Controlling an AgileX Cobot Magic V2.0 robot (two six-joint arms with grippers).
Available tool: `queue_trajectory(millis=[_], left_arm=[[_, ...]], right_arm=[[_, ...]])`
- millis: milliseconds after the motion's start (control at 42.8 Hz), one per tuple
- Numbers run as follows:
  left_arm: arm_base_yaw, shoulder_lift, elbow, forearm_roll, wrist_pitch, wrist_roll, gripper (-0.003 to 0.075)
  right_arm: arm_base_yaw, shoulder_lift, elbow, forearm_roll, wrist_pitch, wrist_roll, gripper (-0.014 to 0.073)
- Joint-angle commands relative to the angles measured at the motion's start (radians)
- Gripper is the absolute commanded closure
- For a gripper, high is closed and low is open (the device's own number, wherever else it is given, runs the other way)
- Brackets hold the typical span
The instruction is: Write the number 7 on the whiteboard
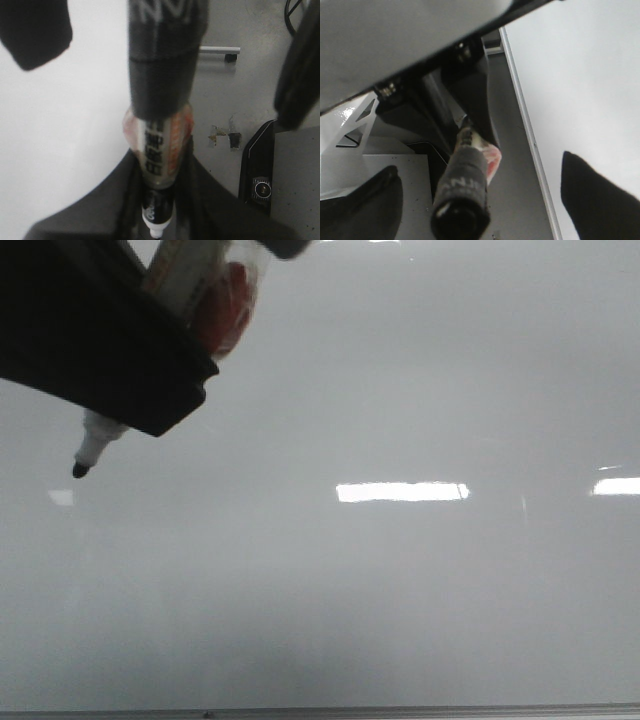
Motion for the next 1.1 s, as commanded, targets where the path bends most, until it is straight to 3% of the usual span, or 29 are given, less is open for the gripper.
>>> queue_trajectory(millis=[0,117,257,607,677,747,817,981,1074], left_arm=[[-0.005,-0.02,-0.033,-0.015,-0.052,0.003,0.066],[-0.005,-0.02,-0.033,-0.015,-0.052,0.003,0.066],[-0.005,-0.02,-0.033,-0.026,-0.063,0.003,0.066],[-0.005,-0.02,-0.033,-0.091,-0.113,0.005,0.0655],[-0.005,-0.02,-0.033,-0.1,-0.11,0.005,0.0637],[-0.005,-0.02,-0.033,-0.102,-0.096,0.005,0.0567],[-0.005,-0.02,-0.033,-0.107,-0.099,0.005,0.044],[-0.005,-0.02,-0.033,-0.137,-0.128,0.002,0.0022],[-0.005,-0.02,-0.033,-0.137,-0.119,-0.015,0.0055]], right_arm=[[0.001,-0.004,-0.047,0.065,-0.017,-0.037,-0.0052],[0.001,-0.003,-0.047,0.082,-0.017,-0.044,0.005],[0.001,-0.003,-0.047,0.084,-0.017,-0.044,0.0262],[0.001,-0.003,-0.047,0.086,0.003,-0.044,0.0671],[-0.003,-0.003,-0.047,0.086,0.001,-0.044,0.066],[-0.011,-0.003,-0.047,0.086,-0.006,-0.044,0.0662],[-0.016,-0.003,-0.047,0.086,-0.017,-0.043,0.0662],[-0.016,-0.003,-0.047,0.086,-0.033,-0.043,0.0662],[-0.016,-0.003,-0.047,0.086,-0.035,-0.043,0.0662]])
